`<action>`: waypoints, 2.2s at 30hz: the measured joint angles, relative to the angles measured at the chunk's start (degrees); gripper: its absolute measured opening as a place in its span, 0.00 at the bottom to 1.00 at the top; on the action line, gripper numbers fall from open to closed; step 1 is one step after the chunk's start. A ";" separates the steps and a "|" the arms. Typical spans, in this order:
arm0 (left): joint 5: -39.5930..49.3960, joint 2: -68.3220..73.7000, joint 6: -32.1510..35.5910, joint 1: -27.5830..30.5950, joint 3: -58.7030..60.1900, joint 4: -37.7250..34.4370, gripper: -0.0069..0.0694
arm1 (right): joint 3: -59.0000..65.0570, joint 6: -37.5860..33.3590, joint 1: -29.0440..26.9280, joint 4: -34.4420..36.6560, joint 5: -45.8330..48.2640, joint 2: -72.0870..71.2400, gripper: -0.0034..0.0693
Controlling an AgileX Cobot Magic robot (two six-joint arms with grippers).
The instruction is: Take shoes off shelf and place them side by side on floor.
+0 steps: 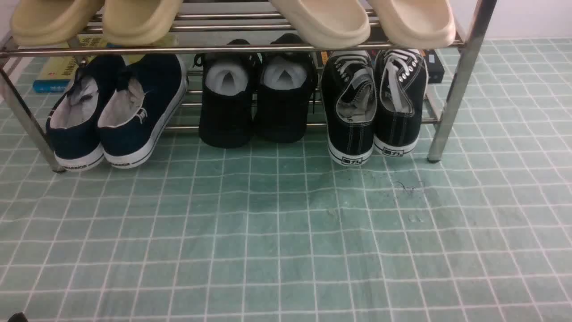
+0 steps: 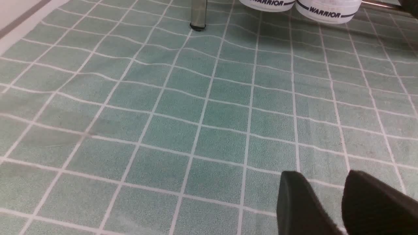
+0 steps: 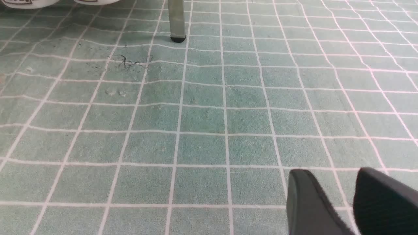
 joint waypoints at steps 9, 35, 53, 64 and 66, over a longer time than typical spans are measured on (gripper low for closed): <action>0.00 0.00 0.00 0.00 0.00 0.00 0.40 | 0.00 0.00 0.00 0.00 0.00 0.00 0.38; 0.00 0.00 0.00 0.00 0.00 0.00 0.40 | 0.00 -0.06 0.00 -3.19 0.00 0.00 0.38; 0.00 0.00 0.00 0.00 0.00 0.05 0.40 | 0.57 -0.06 0.00 41.24 0.95 0.00 0.38; 0.00 0.00 0.00 0.00 0.00 0.05 0.40 | -0.44 -1.28 0.00 48.38 -0.85 0.00 0.36; 0.00 0.00 0.00 0.00 0.00 0.05 0.40 | -4.55 -4.98 0.00 47.68 -1.41 0.42 0.30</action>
